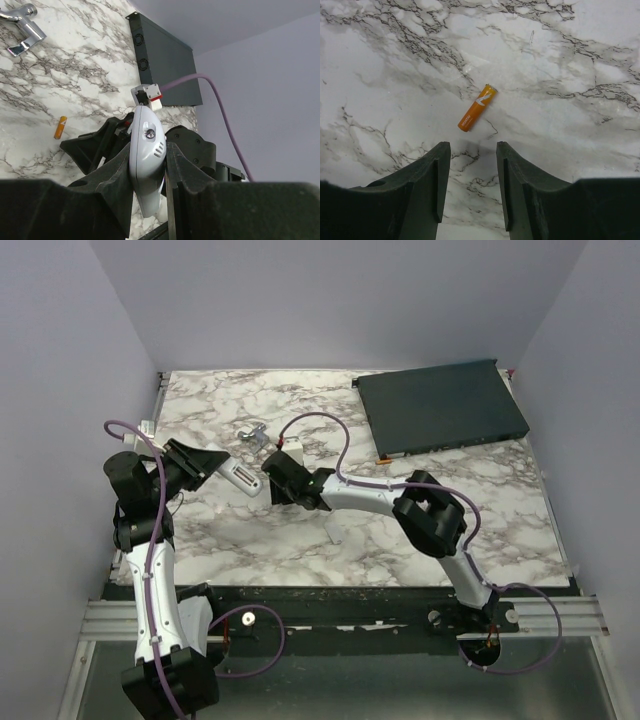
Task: Load the batteries into the remote control
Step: Pick up the battery from the center of the board.
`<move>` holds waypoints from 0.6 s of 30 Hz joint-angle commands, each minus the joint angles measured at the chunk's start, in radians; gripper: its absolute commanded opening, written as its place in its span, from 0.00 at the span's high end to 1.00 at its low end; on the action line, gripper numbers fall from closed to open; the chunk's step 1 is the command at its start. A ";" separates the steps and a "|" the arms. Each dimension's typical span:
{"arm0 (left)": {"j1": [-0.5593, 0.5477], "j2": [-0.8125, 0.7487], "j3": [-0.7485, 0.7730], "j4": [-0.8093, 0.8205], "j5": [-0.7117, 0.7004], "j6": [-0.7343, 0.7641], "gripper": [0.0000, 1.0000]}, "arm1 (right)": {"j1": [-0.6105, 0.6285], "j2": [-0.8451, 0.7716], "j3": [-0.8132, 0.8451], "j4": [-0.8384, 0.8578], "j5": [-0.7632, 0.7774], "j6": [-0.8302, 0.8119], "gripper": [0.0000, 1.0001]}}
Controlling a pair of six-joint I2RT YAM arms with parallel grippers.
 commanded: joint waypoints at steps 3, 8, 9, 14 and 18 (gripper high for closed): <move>0.008 -0.013 0.032 0.013 0.002 0.007 1.00 | -0.014 0.076 0.078 -0.035 0.021 0.025 0.52; 0.010 -0.013 0.032 0.016 0.002 0.006 1.00 | -0.018 0.094 0.090 -0.015 0.032 0.029 0.52; 0.009 -0.013 0.032 0.016 0.002 0.007 1.00 | -0.018 0.098 0.094 -0.015 0.035 0.027 0.52; 0.010 -0.011 0.032 0.019 0.001 0.006 1.00 | -0.031 0.128 0.120 -0.022 0.029 0.017 0.53; 0.010 -0.008 0.032 0.021 0.000 0.007 1.00 | -0.031 0.155 0.140 -0.031 0.025 0.003 0.55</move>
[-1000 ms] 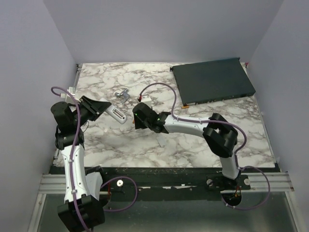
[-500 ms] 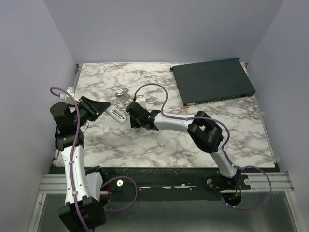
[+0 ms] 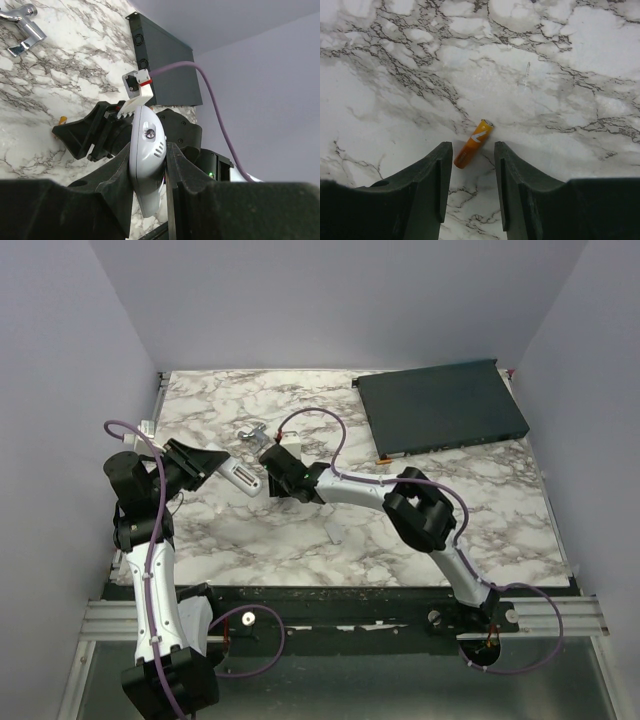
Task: Load the batteries into the remote control
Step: Pick up the battery from the center of the board.
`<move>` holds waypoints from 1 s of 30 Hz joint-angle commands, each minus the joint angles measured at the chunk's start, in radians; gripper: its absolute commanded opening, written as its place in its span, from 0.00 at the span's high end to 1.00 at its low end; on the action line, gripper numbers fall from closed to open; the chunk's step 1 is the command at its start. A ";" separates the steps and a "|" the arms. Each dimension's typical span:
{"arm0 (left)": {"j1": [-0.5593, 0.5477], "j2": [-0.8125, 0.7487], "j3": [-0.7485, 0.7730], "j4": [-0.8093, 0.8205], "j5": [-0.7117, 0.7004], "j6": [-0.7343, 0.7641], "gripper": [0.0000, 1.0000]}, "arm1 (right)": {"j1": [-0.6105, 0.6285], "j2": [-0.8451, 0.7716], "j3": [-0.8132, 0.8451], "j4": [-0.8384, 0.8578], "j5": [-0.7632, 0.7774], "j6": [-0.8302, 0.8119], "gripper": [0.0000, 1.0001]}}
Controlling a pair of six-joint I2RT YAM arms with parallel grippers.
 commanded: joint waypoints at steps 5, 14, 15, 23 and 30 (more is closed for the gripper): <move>0.013 -0.005 0.031 0.023 0.000 0.007 1.00 | -0.004 0.066 0.041 -0.038 0.014 -0.022 0.61; 0.014 0.000 0.031 0.024 0.003 0.006 1.00 | -0.005 -0.028 -0.101 -0.031 0.006 -0.145 0.70; 0.016 0.001 0.031 0.024 0.002 0.005 1.00 | -0.005 -0.040 -0.118 -0.031 0.005 -0.172 0.72; 0.016 0.011 0.031 0.031 0.008 0.006 1.00 | -0.015 -0.107 -0.231 -0.100 -0.038 -0.332 0.85; 0.014 0.017 0.022 0.066 0.038 0.002 1.00 | -0.106 -0.289 -0.443 -0.096 -0.032 -0.311 0.99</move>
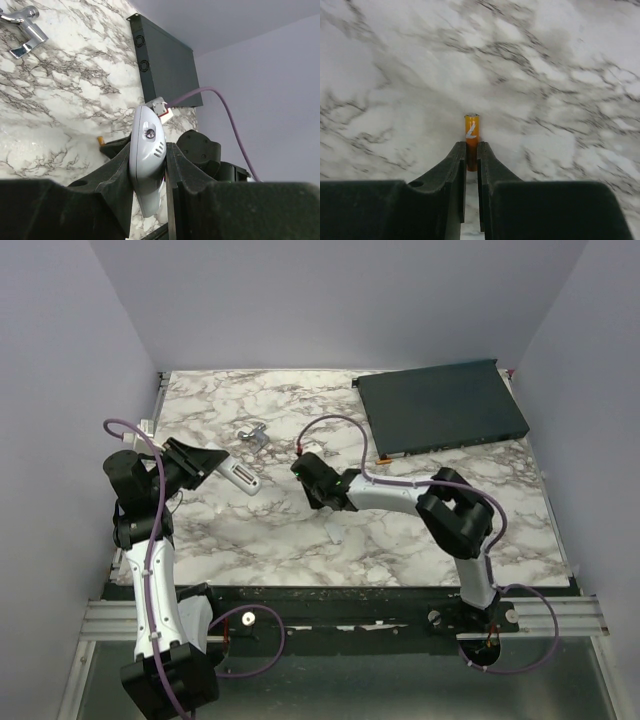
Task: Load the batteries into the remote control
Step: Pick up the battery from the center of the board.
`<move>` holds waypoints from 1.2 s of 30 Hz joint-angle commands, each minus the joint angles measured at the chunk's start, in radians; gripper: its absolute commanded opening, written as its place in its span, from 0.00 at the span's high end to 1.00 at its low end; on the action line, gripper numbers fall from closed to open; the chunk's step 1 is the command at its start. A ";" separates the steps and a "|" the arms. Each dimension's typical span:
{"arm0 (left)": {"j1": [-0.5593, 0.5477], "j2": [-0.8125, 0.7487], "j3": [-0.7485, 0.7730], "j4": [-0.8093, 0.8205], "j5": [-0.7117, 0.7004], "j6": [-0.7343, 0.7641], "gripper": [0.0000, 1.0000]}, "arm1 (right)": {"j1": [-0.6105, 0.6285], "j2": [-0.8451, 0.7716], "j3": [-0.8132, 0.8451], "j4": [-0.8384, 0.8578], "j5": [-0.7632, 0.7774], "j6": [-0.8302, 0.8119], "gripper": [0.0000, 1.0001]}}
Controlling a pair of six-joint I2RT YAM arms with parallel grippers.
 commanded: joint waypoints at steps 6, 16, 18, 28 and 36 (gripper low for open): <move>-0.074 0.027 0.035 0.111 0.094 0.019 1.00 | -0.128 -0.284 -0.275 -0.085 0.048 -0.023 0.99; -0.295 0.037 -0.036 0.552 0.270 -0.066 1.00 | -0.145 -0.670 -0.560 0.133 0.001 -0.054 0.99; -0.337 0.041 -0.041 0.607 0.285 -0.071 1.00 | -0.144 -0.742 -0.621 0.197 -0.028 -0.065 0.99; -0.501 0.093 -0.078 0.927 0.301 -0.164 1.00 | -0.145 -1.029 -0.832 0.447 -0.014 -0.073 0.99; -0.588 0.132 -0.088 1.043 0.290 -0.188 1.00 | -0.145 -1.144 -0.878 0.464 -0.031 -0.085 0.99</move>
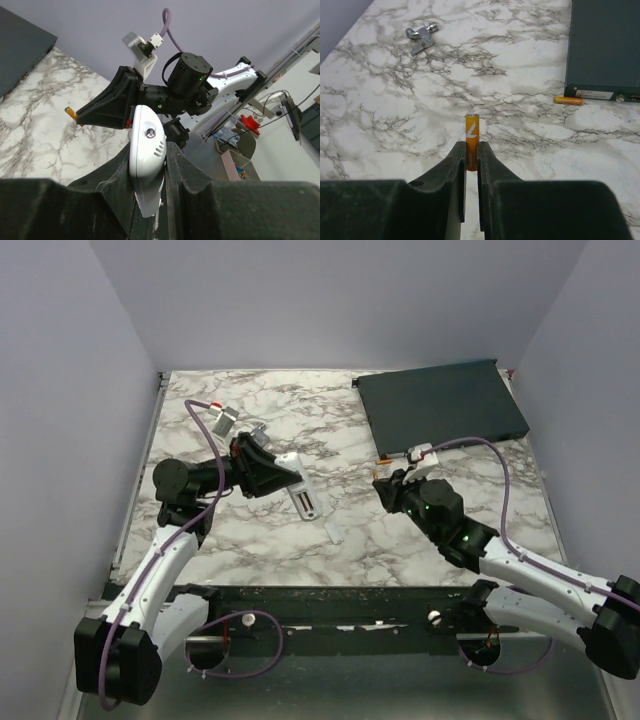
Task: Load the batteries into the remote control
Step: Pick up the battery from the center of the board, then load the battery into the remote control.
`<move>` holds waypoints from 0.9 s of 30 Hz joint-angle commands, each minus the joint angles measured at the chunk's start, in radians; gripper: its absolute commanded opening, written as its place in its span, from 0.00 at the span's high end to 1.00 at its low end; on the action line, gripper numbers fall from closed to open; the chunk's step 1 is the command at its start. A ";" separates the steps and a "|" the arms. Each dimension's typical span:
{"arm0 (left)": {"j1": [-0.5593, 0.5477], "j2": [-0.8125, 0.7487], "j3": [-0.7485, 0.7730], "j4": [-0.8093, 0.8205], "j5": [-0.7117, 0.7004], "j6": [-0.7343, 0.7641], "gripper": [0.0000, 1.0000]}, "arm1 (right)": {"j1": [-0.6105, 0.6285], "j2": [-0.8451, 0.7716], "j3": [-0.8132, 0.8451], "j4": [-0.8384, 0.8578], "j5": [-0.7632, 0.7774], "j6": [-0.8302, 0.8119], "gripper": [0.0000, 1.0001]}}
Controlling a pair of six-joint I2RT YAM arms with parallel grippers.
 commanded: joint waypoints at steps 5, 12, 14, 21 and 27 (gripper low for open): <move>-0.066 0.028 -0.009 0.012 -0.106 0.034 1.00 | 0.001 -0.103 -0.039 0.080 -0.110 -0.065 0.99; -0.101 0.025 0.034 -0.405 -0.494 0.098 1.00 | 0.000 -0.093 0.179 -0.212 -0.212 -0.081 0.99; -0.103 0.057 0.025 -0.396 -0.513 0.041 1.00 | 0.001 -0.074 0.251 -0.287 -0.271 -0.119 0.99; -0.153 0.170 -0.029 -0.197 -0.469 -0.123 1.00 | 0.000 0.072 0.530 -0.562 -0.488 -0.165 0.99; -0.197 0.169 -0.052 -0.202 -0.531 -0.129 1.00 | 0.001 0.163 0.640 -0.674 -0.549 -0.137 0.99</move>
